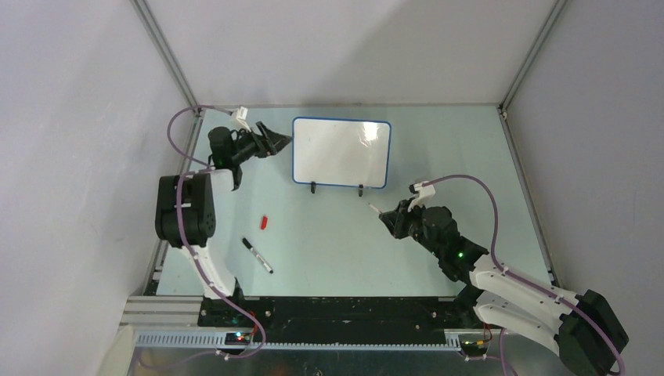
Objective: Write a sentence on the whiteboard
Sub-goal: Move the whiteboard to the center of the board.
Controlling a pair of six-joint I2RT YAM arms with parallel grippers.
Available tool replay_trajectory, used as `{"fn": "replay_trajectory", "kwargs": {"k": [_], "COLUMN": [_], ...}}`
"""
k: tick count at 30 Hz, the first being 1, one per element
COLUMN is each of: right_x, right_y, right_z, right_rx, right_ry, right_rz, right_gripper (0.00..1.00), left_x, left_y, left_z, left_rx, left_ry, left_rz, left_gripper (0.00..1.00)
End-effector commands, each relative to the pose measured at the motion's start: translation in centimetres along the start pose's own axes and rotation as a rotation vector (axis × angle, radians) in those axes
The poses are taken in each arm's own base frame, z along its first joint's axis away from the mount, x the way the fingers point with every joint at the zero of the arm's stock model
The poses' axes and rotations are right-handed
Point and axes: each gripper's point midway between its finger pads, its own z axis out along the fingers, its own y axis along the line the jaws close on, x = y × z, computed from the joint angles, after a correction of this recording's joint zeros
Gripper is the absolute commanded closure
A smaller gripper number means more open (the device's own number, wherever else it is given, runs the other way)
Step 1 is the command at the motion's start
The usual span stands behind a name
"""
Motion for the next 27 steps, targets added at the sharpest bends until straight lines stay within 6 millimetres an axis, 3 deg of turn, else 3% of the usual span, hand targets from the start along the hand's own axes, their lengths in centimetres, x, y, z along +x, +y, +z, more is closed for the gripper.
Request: {"fn": "replay_trajectory", "kwargs": {"k": [1,6,12,15,21,27], "right_x": [-1.2,-1.2,-1.2,-1.3,-1.5,-1.5], "right_y": [0.3,0.2,0.2,0.3,0.3,0.4], "right_z": [0.2,0.2,0.2,0.2,0.0,-0.1], "right_rx": [-0.013,-0.011,-0.016,-0.019,-0.02,-0.027], "right_ry": [-0.044,-0.044,-0.044,-0.045,-0.05,-0.051], "right_rz": [-0.002,0.001,0.005,0.005,0.005,0.01], "right_gripper": [1.0,1.0,1.0,1.0,1.0,1.0], "left_x": [-1.2,-0.1,0.5,1.5,2.8,4.3], "left_y": [-1.9,-2.1,-2.1,-3.7,-4.8,-5.6], "left_z": [1.4,3.0,3.0,3.4,2.4,1.2], "left_rx": [0.101,0.11,0.114,0.162,0.2,0.203], "left_ry": [-0.015,0.043,0.066,0.096,0.125,0.143], "left_rz": [0.002,-0.007,-0.011,-0.015,-0.034,-0.045], "left_gripper": [0.15,0.31,0.42,0.49,0.64,0.69]}}
